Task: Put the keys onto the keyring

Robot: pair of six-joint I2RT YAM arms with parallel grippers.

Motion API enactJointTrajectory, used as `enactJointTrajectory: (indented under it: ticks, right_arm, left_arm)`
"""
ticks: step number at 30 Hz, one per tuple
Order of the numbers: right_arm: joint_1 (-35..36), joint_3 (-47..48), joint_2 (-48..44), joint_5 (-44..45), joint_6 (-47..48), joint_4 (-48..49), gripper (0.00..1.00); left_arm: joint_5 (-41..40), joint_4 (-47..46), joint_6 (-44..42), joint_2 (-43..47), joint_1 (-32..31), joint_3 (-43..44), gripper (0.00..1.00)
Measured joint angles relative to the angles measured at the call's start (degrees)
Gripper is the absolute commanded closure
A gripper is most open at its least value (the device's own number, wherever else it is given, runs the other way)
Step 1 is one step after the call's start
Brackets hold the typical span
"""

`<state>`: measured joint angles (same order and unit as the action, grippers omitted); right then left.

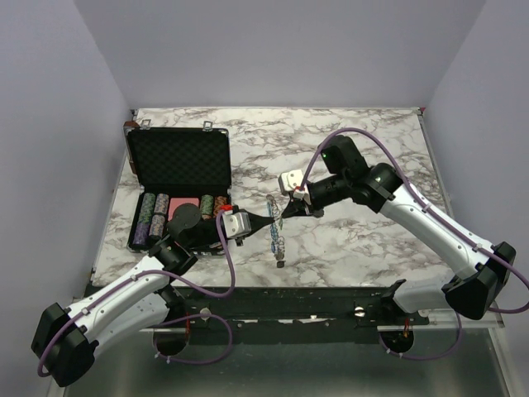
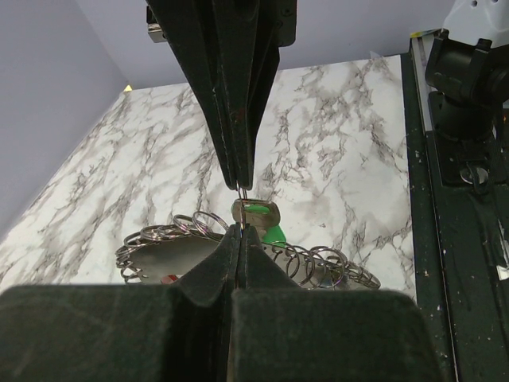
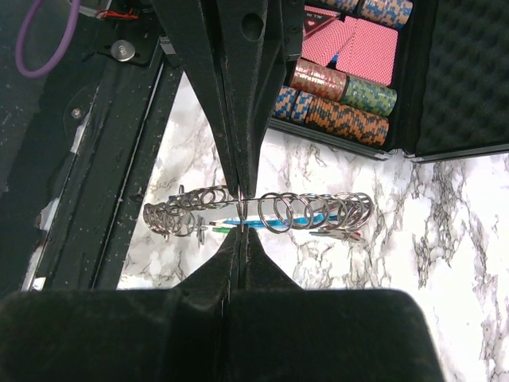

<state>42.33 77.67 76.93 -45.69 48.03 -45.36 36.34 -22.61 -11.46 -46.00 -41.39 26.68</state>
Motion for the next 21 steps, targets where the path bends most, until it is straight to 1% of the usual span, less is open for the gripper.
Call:
enactJointTrajectory:
  ticks: [21]
  right_arm:
    - [0.13,-0.92,0.0,0.04,-2.12,1.18,1.0]
  left_arm:
    - [-0.42,0.02,0.72,0.0,0.02,0.0,1.0]
